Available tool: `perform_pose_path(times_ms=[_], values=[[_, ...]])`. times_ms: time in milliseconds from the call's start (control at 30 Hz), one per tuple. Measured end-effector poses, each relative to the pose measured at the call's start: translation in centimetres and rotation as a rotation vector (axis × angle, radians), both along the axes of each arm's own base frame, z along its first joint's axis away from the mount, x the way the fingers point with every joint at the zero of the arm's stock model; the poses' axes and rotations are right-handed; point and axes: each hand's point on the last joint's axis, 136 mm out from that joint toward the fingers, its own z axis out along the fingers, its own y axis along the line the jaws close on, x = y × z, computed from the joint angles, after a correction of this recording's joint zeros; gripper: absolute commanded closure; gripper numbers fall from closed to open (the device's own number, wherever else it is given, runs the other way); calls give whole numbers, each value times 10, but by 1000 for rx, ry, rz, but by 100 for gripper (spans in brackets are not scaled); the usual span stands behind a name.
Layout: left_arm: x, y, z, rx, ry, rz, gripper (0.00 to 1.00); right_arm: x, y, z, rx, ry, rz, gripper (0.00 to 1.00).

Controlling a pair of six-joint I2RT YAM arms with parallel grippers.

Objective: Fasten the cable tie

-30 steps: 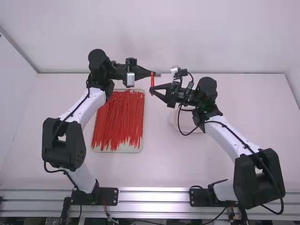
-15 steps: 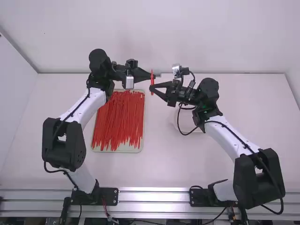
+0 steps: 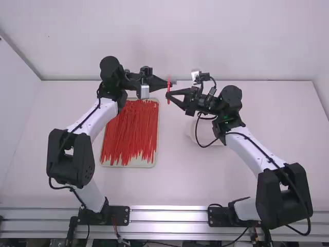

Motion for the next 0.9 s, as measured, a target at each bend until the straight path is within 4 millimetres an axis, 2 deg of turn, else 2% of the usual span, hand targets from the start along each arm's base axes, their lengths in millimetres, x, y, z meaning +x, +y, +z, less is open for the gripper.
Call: perform_pose_path(times_ms=[467, 900], values=[[2, -5, -4, 4, 52, 8, 98, 6, -11, 7, 17, -23, -29, 100], [-1, -10, -1, -2, 20, -1, 98, 11, -13, 3, 13, 4, -47, 100]])
